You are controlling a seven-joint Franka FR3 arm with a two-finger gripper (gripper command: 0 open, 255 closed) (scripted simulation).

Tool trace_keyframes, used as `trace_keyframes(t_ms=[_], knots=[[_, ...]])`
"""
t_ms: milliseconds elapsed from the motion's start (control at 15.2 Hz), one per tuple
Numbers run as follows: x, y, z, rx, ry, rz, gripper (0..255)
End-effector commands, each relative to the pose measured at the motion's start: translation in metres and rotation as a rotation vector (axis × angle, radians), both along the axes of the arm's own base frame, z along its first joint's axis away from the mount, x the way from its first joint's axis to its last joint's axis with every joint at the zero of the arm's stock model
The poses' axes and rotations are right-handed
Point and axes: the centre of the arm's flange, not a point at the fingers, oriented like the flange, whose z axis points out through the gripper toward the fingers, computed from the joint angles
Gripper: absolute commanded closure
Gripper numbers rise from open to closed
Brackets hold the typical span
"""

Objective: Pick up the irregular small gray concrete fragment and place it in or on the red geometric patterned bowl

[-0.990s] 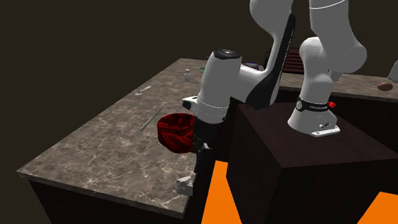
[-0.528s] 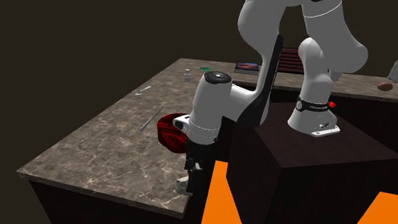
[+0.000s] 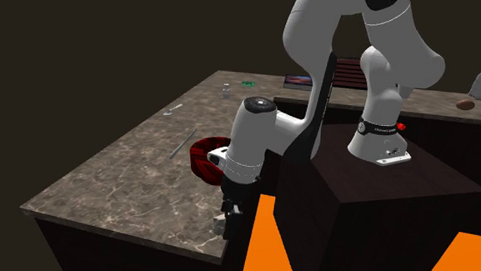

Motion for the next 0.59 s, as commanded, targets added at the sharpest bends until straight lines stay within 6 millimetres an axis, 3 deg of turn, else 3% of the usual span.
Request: trace_keyframes(t_ms=[0, 132, 198, 528], knots=[[0.0001, 0.0000, -0.0002, 0.000, 0.000, 0.000, 0], [0.0000, 0.0000, -0.0002, 0.000, 0.000, 0.000, 0], [0.0000, 0.0000, -0.0002, 0.000, 0.000, 0.000, 255], [0.0001, 0.0000, -0.0002, 0.000, 0.000, 0.000, 255]])
